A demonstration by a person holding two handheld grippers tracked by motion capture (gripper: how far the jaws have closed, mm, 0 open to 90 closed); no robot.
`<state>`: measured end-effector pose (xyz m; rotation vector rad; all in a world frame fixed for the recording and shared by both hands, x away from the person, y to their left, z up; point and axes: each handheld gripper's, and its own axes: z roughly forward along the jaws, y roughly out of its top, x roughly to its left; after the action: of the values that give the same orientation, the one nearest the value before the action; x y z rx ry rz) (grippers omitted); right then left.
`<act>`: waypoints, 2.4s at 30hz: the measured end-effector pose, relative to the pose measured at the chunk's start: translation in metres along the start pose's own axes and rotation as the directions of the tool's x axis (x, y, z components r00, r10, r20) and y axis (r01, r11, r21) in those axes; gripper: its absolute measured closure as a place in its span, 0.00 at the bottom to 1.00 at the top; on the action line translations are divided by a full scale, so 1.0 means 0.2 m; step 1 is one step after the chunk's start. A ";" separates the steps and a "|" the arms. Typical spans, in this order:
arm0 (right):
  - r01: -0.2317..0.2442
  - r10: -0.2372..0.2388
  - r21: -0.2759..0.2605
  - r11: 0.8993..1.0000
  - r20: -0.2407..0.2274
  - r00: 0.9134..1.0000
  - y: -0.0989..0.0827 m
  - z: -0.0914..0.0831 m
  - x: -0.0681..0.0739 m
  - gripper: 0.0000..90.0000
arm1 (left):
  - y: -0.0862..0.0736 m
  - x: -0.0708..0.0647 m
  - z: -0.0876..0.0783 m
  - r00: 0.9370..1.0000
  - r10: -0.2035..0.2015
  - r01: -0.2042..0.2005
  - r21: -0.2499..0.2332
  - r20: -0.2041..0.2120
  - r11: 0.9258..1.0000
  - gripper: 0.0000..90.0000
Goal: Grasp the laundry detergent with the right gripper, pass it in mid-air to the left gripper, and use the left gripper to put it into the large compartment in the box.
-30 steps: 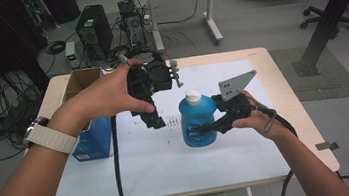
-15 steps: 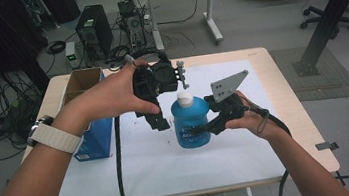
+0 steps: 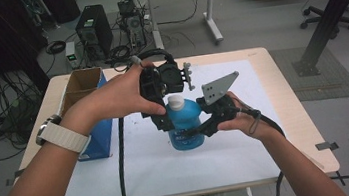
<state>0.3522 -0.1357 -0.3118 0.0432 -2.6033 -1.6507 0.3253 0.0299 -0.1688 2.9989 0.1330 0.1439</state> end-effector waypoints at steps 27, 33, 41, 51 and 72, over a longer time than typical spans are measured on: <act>0.004 -0.004 0.008 1.000 -0.007 1.000 0.03 0.04 0.00 0.49 | 0.05 0.02 0.04 1.000 -0.003 0.003 0.002 -0.004 1.000 0.06; 0.003 -0.002 0.009 1.000 -0.005 1.000 0.03 0.04 0.00 0.49 | 0.05 0.02 0.05 1.000 -0.001 0.001 0.005 -0.003 1.000 0.06; -0.001 0.001 0.012 1.000 -0.004 1.000 0.03 0.04 0.00 0.49 | 0.06 0.02 0.07 1.000 0.009 -0.009 0.006 0.004 1.000 0.07; 0.003 -0.003 0.011 1.000 0.000 1.000 0.04 0.03 0.00 0.49 | 0.06 0.03 0.08 1.000 0.014 -0.014 0.004 0.006 1.000 0.12; 0.001 -0.001 0.016 1.000 0.000 1.000 0.03 0.03 0.00 0.49 | 0.05 0.03 0.11 1.000 0.015 -0.015 0.007 0.020 1.000 0.18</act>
<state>0.3519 -0.1267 -0.3087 0.0451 -2.6175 -1.6301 0.3348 0.0177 -0.1879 3.0083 0.1094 0.1149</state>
